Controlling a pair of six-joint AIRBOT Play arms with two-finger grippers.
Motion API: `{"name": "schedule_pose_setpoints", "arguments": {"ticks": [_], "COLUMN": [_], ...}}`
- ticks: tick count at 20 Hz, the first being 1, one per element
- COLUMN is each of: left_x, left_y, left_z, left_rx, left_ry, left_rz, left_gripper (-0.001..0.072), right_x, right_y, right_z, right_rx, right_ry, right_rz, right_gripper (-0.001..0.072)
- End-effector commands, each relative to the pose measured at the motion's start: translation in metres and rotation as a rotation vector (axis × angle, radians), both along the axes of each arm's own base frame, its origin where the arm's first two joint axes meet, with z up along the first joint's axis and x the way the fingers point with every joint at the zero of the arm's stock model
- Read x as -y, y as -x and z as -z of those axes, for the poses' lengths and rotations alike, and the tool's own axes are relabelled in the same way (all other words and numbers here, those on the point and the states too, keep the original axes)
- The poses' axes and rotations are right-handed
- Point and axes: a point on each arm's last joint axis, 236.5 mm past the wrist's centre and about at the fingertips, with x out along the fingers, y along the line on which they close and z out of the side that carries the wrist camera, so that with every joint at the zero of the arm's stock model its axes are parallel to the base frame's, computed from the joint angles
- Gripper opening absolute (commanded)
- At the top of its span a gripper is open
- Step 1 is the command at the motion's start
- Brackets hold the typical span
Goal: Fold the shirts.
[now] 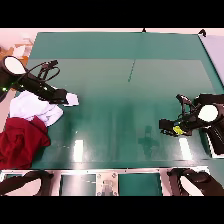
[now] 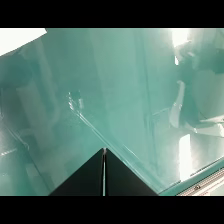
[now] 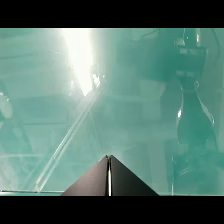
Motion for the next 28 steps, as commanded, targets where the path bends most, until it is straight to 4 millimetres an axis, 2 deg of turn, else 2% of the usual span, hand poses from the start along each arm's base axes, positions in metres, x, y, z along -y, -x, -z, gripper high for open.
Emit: {"name": "schedule_pose_setpoints", "arguments": {"ticks": [1,15,17,18,21,22,23,24,26,27,28], "left_x": [0.000,0.000,0.000,0.000,-0.006,-0.023,-0.048,-0.081,-0.144,-0.169,-0.193], "left_y": [0.000,0.000,0.000,-0.003,-0.036,-0.050,-0.066,-0.084,-0.108,-0.112,-0.110], "left_z": [0.000,0.000,0.000,-0.001,-0.004,-0.002,0.000,-0.003,-0.015,-0.013,-0.004], "left_rx": [0.000,0.001,0.001,0.013,0.140,0.201,0.270,0.351,0.463,0.464,0.429], "left_ry": [0.000,0.000,0.000,0.002,-0.018,-0.087,-0.196,-0.331,-0.562,-0.608,-0.623], "left_rz": [0.000,-0.001,-0.001,-0.006,-0.063,-0.082,-0.095,-0.127,-0.175,-0.220,-0.266], "left_gripper": [0.0029,0.0029,0.0029,0.0028,0.0032,0.0275,0.0663,0.0717,0.0717,0.0717,0.0717], "right_x": [0.000,0.000,0.000,0.000,0.000,0.000,0.000,0.000,0.000,0.000,0.000], "right_y": [0.000,0.000,-0.012,-0.014,-0.014,-0.014,-0.014,-0.015,-0.016,-0.016,-0.016], "right_z": [0.000,0.000,-0.001,-0.001,-0.001,-0.001,-0.001,-0.002,-0.002,-0.002,-0.002], "right_rx": [0.000,0.002,0.048,0.057,0.061,0.061,0.061,0.062,0.067,0.067,0.068], "right_ry": [0.000,0.000,-0.002,-0.002,-0.003,-0.003,-0.003,-0.003,-0.003,-0.003,-0.003], "right_rz": [0.000,0.000,0.010,0.012,0.013,0.013,0.013,0.013,0.014,0.014,0.014], "right_gripper": [0.0015,0.0015,0.0015,0.0014,0.0015,0.0014,0.0014,0.0015,0.0015,0.0015,0.0015]}}
